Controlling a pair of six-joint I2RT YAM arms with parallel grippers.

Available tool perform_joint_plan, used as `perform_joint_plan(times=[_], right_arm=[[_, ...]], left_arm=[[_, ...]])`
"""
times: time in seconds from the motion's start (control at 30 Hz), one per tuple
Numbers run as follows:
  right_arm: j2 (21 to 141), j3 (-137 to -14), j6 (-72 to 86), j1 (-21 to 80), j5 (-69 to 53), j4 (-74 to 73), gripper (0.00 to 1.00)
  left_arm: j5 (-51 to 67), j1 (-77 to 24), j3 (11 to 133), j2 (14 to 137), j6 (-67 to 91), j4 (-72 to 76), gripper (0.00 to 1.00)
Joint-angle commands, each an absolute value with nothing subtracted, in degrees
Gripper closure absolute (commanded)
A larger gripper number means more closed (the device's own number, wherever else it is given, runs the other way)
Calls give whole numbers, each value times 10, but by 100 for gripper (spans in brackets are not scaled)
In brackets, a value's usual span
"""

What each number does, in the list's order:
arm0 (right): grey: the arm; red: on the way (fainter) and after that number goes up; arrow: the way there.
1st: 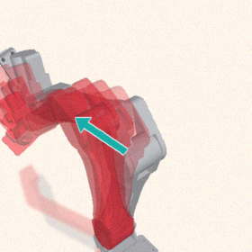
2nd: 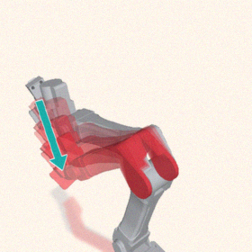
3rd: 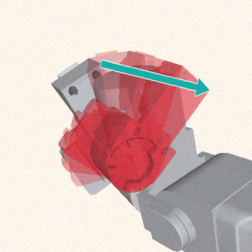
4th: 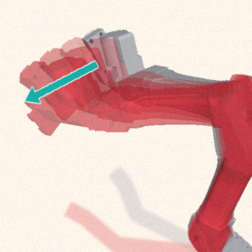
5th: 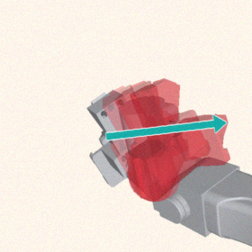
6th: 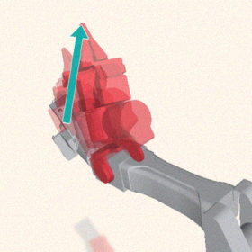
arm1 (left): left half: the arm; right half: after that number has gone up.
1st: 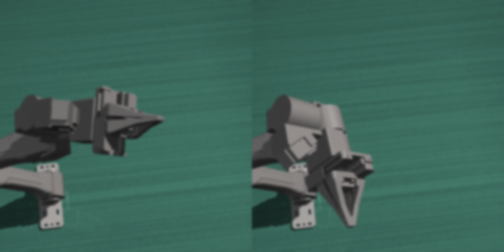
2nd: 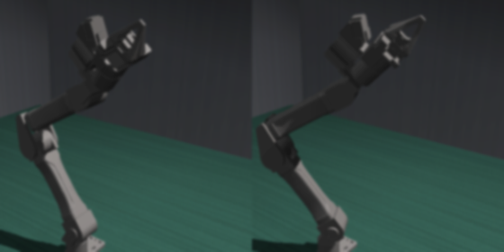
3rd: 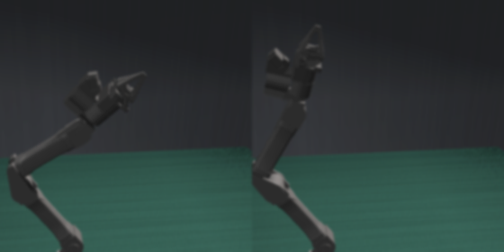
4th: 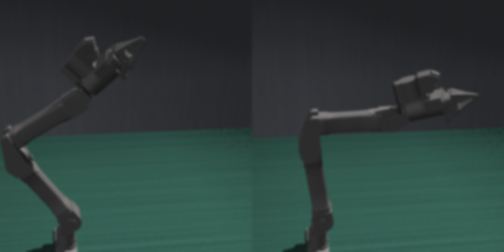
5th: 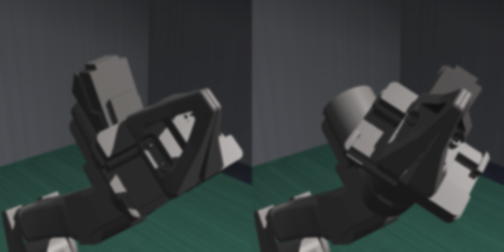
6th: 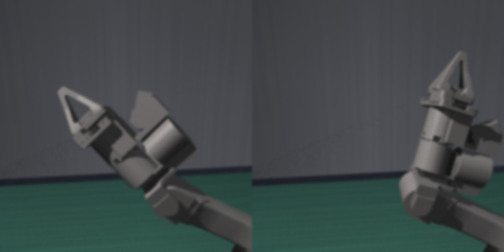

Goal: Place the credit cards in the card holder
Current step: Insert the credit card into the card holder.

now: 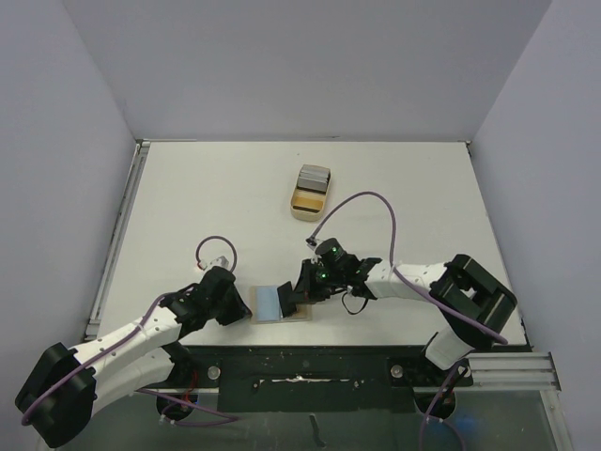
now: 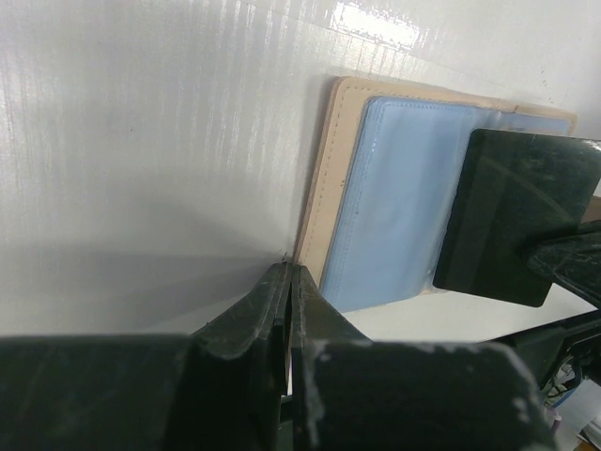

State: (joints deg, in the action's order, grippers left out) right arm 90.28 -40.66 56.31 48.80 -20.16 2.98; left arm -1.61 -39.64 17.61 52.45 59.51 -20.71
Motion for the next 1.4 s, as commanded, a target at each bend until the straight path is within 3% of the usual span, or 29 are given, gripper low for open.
perform_joint_plan(times=[0.0,1.37], right_arm=[[908,-403,573,485,-196,55,99],[981,-383,609,477,-244,153,91]], left_arm=[[-13,-395,178,527,590,-190,100],[5,-395,178,547,585,-160,100]])
